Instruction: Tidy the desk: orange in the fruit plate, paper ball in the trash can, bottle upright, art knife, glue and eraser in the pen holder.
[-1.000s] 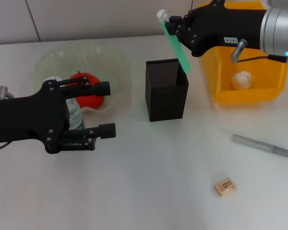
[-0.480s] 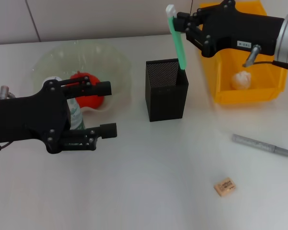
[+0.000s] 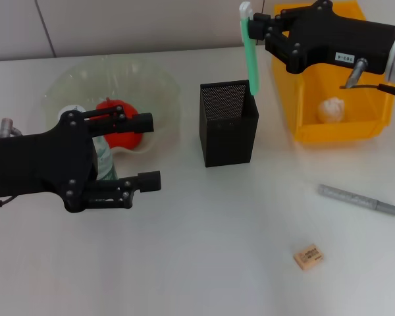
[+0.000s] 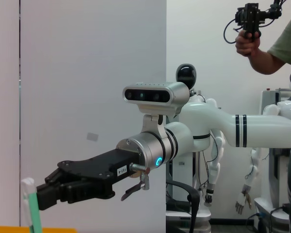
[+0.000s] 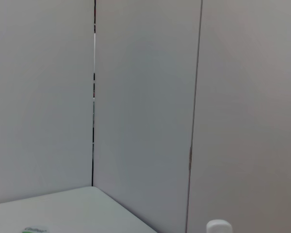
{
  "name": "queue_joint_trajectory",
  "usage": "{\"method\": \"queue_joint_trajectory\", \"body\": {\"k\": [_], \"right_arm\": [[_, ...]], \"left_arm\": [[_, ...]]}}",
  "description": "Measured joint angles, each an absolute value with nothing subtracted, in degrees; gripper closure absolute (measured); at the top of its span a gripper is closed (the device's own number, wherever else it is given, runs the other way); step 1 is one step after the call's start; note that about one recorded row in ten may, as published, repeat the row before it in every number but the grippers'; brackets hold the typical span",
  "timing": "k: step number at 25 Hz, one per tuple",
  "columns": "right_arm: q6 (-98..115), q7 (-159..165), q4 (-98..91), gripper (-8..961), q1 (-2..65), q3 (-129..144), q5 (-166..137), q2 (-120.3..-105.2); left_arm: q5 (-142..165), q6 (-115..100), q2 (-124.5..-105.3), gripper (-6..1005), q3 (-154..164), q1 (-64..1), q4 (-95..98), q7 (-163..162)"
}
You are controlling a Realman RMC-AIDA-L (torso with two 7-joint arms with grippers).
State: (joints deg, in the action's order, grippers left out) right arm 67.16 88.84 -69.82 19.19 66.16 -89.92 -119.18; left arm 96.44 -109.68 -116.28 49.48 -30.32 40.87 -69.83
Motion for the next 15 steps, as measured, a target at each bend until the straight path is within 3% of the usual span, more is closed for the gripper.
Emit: {"method": "queue_joint_trajectory", "body": {"k": [15], "right_arm": [[67.2,84.1,-61.9,838,20.9,66.2,-88.3,-119.18]], "left_arm": [[96.5,-109.4,-116.33,213,49.5,-30.4,39.7,-69.1]]}}
